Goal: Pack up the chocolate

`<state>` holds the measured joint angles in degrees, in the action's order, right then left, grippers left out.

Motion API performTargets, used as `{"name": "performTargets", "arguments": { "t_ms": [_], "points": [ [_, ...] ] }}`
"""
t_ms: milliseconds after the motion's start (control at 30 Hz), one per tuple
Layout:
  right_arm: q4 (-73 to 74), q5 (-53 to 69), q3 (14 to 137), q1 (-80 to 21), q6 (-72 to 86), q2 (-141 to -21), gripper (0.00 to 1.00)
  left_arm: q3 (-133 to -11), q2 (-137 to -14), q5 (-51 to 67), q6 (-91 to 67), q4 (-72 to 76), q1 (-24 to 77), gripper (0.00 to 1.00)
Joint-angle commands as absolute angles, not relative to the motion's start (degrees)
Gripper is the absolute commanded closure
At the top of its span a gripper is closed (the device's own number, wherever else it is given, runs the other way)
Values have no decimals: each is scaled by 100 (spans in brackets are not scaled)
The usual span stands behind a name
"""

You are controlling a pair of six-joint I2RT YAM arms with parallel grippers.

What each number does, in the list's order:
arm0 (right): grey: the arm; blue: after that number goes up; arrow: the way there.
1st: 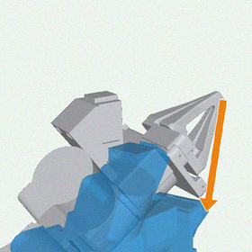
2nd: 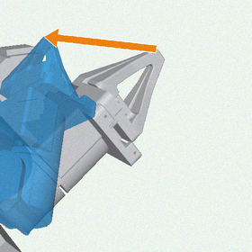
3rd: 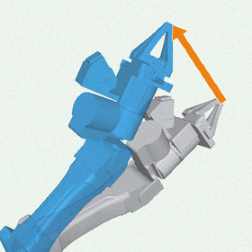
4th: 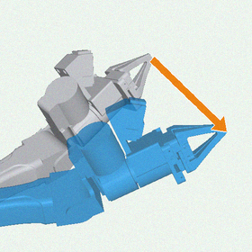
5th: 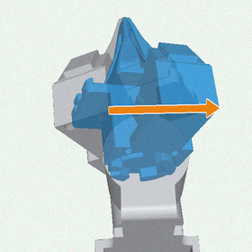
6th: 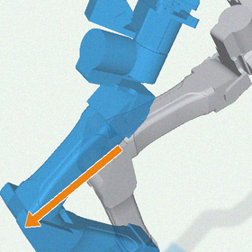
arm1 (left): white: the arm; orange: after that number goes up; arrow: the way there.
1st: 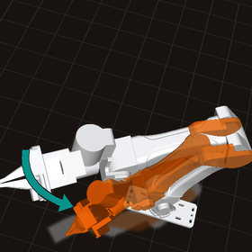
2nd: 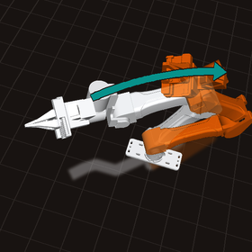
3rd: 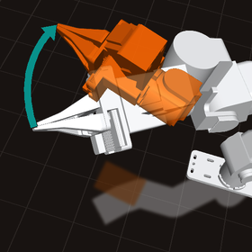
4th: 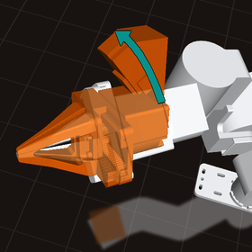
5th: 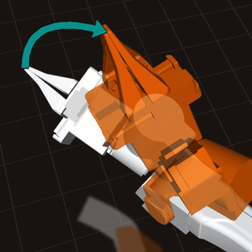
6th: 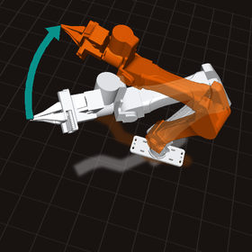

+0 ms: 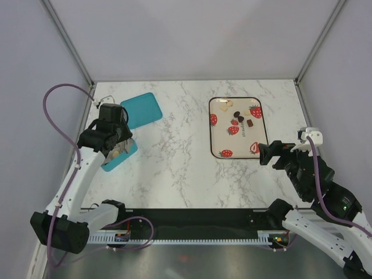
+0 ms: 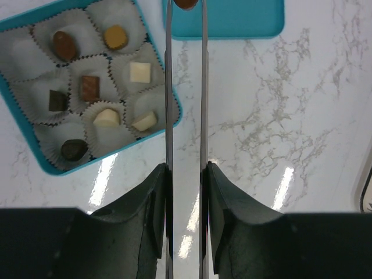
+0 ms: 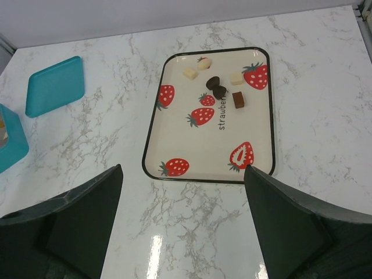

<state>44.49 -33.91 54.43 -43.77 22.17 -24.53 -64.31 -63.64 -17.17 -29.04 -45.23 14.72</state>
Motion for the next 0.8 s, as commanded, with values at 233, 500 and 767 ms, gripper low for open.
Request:
{"name": "performTargets", "arguments": {
  "t_ms": [233, 500, 767],
  "points": [
    [3876, -3111, 5274, -4412, 1907, -2610, 6, -5810, -5836, -1801, -2470, -4843, 72, 62],
    [3797, -3067, 5186, -4403, 1828, -2593, 6, -5502, -5792, -1723, -2189, -4834, -904, 62],
    [3788, -3103, 5150, -4412, 1793, -2540, 6, -5379, -5810, -1811, -2039, -4737, -1125, 62]
  ]
}}
